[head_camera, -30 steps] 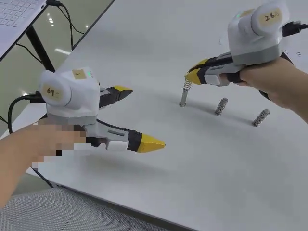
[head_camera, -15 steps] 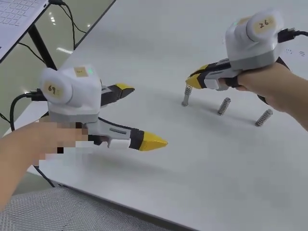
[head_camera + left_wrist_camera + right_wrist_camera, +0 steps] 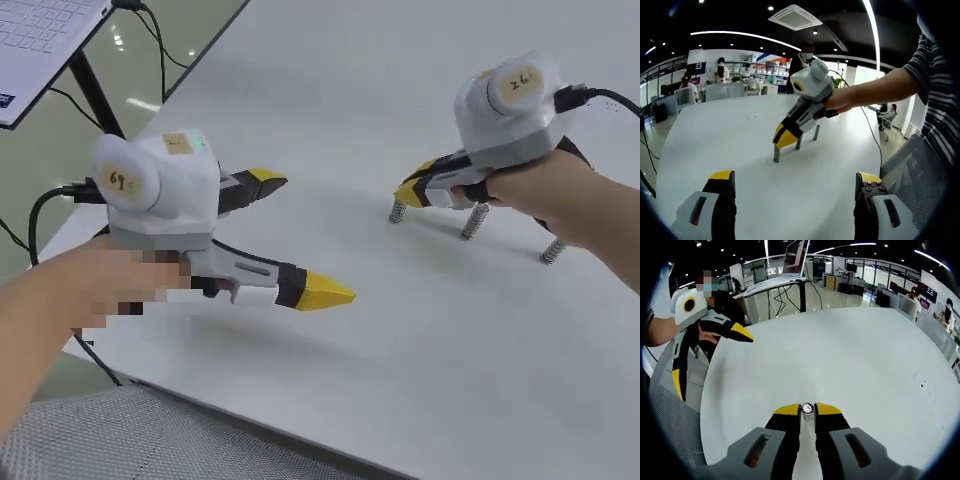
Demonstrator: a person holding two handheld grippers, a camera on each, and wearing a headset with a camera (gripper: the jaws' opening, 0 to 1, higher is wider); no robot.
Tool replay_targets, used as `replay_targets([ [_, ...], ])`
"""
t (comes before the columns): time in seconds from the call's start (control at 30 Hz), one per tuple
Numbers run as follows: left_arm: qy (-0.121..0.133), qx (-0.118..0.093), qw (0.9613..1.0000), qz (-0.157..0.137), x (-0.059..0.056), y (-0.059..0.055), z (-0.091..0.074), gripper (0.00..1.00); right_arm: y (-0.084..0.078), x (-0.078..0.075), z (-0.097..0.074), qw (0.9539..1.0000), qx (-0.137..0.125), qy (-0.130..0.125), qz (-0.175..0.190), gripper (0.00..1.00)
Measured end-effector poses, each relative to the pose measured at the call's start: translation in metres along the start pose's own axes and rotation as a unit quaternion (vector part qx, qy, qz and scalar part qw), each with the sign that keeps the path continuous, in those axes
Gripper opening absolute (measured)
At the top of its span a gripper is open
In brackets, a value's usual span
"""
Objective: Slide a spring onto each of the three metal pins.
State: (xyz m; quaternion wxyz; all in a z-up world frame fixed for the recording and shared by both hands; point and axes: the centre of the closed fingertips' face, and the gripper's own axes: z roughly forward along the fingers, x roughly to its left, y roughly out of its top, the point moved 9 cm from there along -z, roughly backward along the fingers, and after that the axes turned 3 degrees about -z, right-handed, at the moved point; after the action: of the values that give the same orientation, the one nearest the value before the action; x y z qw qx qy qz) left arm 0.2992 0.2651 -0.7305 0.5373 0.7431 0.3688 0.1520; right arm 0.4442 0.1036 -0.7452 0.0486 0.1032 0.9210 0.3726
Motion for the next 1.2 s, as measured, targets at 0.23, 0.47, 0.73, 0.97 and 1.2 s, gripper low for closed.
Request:
replay_targets([
  [0.23,0.001,-0.001,1.0000,0.000,0.000,0.002,0.000,0.98,-0.002,0.004,0.001,1.0000,0.002,-0.002,-0.003,0.08],
  [0.47,-0.002,-0.001,1.0000,0.000,-0.002,0.003,0.002,0.97,-0.002,0.005,0.000,1.0000,0.004,-0.001,0.002,0.08],
  [0.73,-0.004,0.000,1.0000,0.000,-0.004,0.004,0.004,0.97,-0.002,0.006,-0.002,0.9999,0.007,0.001,0.014,0.09],
  [0.97,-0.004,-0.004,1.0000,-0.002,-0.003,0.006,0.005,0.97,0.001,0.006,-0.006,0.9992,-0.013,-0.002,0.037,0.17],
  [1.2,-0.007,-0.008,0.9999,-0.005,-0.004,0.010,0.009,0.97,0.006,0.009,-0.023,0.9983,-0.038,-0.008,0.042,0.19],
])
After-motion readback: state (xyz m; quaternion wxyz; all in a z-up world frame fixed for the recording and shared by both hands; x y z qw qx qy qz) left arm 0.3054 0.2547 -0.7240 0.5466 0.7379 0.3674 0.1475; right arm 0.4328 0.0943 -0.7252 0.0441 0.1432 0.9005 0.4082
